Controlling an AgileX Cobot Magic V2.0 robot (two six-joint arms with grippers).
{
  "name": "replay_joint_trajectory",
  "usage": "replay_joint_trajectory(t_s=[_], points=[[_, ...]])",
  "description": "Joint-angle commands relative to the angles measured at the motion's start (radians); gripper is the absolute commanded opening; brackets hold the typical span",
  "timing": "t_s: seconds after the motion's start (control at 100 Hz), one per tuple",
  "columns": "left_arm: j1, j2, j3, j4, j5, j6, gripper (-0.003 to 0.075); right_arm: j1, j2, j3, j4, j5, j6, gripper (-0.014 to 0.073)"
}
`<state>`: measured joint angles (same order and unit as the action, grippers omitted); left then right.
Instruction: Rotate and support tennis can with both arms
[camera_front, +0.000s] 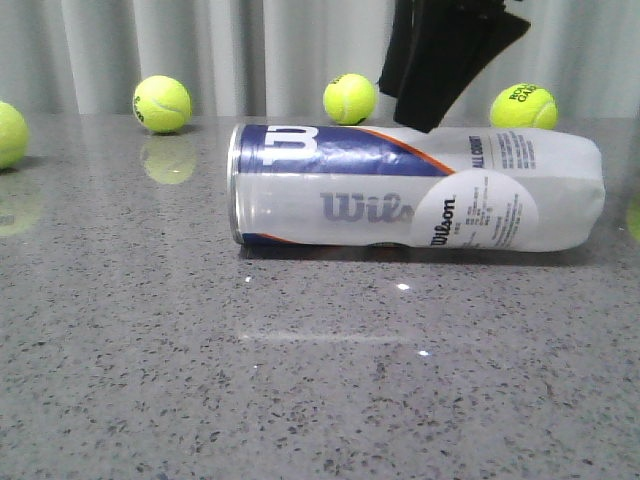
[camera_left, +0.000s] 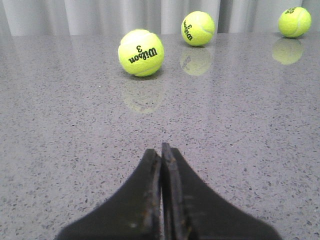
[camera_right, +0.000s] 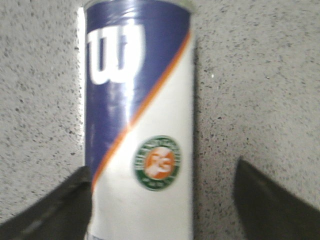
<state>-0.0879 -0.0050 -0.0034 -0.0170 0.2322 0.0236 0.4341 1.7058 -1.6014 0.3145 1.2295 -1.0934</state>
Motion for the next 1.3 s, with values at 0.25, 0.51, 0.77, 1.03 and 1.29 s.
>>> replay_joint_trajectory(t_s=[0.25,0.51,0.77,1.03,1.29], points=[[0.003,-0.038,0.049,-0.008,-0.070,-0.002,-0.0021,-0.001,-0.100,-0.029,0.015,0.031,0.242,-0.0061],[0.003,-0.038,0.049,-0.008,-0.070,-0.002,-0.0021,-0.020,-0.136,-0.025,0.015,-0.068,0.577,-0.0061],[0.003,-0.038,0.049,-0.008,-0.070,-0.002,-0.0021,-0.143,-0.268,0.042,0.013,-0.200,0.882,-0.0060],[0.003,-0.038,0.049,-0.008,-0.070,-0.002,-0.0021,-0.258,-0.477,0.287,0.013,-0.399,0.932,-0.0060],[0.003,-0.038,0.049,-0.008,-0.102,-0.002,-0.0021,-0.333,-0.685,0.529,0.013,-0.584,0.932,-0.0060]])
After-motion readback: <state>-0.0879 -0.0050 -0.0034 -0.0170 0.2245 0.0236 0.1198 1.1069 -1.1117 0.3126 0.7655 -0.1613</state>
